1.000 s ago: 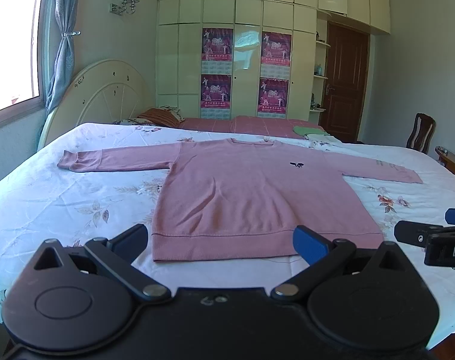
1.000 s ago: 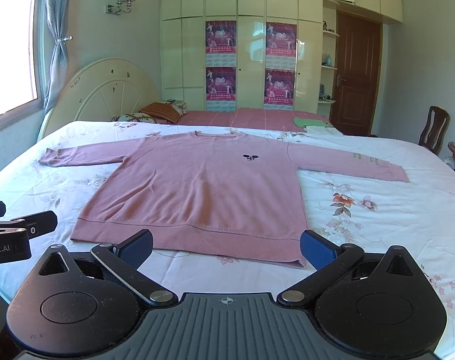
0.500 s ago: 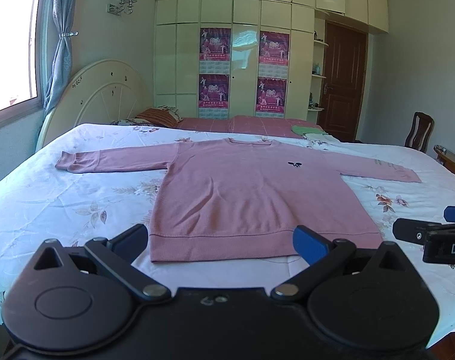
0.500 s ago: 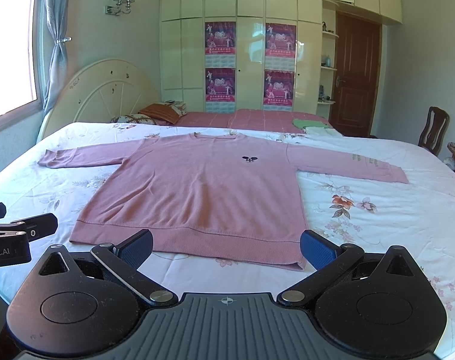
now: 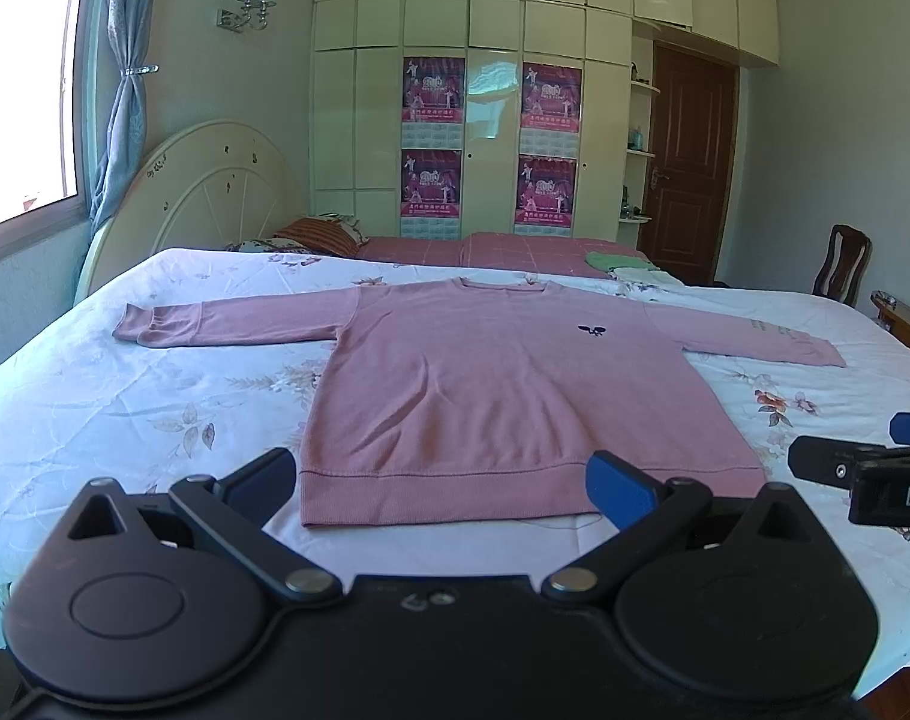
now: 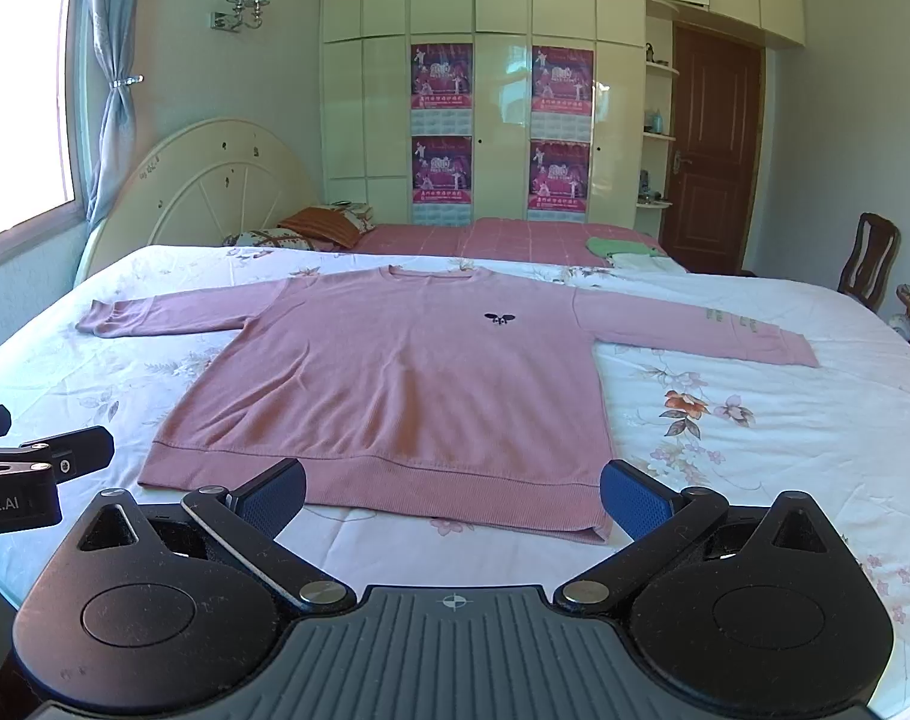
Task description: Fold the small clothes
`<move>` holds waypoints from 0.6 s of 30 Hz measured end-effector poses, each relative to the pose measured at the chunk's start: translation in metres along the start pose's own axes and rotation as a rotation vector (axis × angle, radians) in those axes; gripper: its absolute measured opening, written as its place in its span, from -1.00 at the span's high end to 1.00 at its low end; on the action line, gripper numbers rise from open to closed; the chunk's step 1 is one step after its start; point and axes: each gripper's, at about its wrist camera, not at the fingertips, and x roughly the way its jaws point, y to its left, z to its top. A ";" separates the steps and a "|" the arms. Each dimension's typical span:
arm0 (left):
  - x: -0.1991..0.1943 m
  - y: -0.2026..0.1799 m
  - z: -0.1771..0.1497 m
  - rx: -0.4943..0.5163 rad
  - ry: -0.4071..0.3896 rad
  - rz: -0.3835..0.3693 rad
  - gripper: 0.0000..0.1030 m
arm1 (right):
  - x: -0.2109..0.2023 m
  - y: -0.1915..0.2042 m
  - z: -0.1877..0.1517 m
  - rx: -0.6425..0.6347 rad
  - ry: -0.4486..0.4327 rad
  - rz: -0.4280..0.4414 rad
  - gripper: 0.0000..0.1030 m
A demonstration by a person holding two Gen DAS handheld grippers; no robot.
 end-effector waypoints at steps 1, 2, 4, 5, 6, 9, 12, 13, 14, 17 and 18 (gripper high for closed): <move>0.000 0.000 0.000 0.000 -0.001 0.001 -0.99 | 0.000 0.000 0.000 0.001 -0.001 0.000 -1.00; 0.000 0.000 0.000 0.001 0.001 0.000 -0.99 | 0.000 0.000 0.000 0.001 0.000 0.000 -1.00; 0.000 0.000 0.000 0.000 0.000 0.000 -0.99 | 0.000 0.000 0.000 0.001 0.001 0.000 -1.00; 0.000 0.000 0.000 0.001 0.001 0.000 -0.99 | 0.000 0.000 0.000 0.002 0.001 0.000 -1.00; 0.000 0.000 0.000 0.001 0.001 0.002 -0.99 | 0.000 0.000 0.000 0.001 0.002 0.000 -1.00; 0.001 0.000 -0.001 -0.002 0.003 0.007 -0.99 | 0.000 -0.001 0.001 0.002 0.003 0.002 -1.00; 0.001 -0.002 -0.001 -0.002 0.003 0.011 -0.99 | 0.000 -0.002 0.001 0.004 0.002 0.006 -1.00; 0.001 -0.002 -0.001 -0.002 0.003 0.012 -0.99 | 0.000 -0.001 0.001 0.003 0.002 0.007 -1.00; 0.002 -0.002 -0.002 -0.002 0.002 0.015 -0.99 | 0.000 -0.002 0.001 0.003 0.001 0.008 -1.00; 0.001 -0.003 -0.002 -0.002 0.001 0.017 -0.99 | 0.000 -0.002 0.001 0.003 0.001 0.009 -1.00; 0.001 -0.003 -0.002 -0.002 0.000 0.016 -0.99 | -0.001 -0.002 0.001 0.004 0.000 0.009 -1.00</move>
